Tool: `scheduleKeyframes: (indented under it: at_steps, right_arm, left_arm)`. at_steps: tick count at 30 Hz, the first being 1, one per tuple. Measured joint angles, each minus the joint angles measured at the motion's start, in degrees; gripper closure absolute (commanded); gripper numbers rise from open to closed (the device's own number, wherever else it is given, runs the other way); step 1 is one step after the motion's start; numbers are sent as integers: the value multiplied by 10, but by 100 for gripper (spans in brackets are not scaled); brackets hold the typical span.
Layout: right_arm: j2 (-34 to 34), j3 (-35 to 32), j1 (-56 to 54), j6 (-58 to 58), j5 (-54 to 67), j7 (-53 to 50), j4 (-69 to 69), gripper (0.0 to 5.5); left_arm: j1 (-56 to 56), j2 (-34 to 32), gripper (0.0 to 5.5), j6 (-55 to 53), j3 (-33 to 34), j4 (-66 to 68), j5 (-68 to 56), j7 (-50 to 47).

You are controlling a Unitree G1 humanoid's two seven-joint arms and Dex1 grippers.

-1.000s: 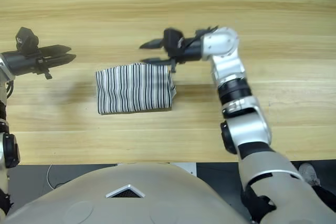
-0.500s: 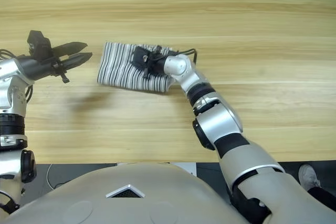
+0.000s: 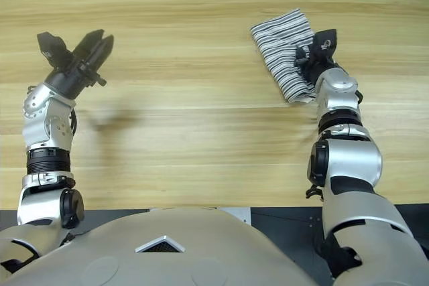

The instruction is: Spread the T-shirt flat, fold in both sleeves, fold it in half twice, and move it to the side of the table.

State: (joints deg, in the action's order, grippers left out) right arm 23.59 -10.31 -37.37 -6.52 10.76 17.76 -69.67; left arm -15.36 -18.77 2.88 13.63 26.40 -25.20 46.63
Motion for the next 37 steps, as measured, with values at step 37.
scheduleKeyframes:
  at_steps: [37]
  right_arm:
    - [-148, 269, 9, -431, -396, -280, -30, 271]
  left_arm:
    - [-187, 58, 242, 400, -121, 431, 393, -640]
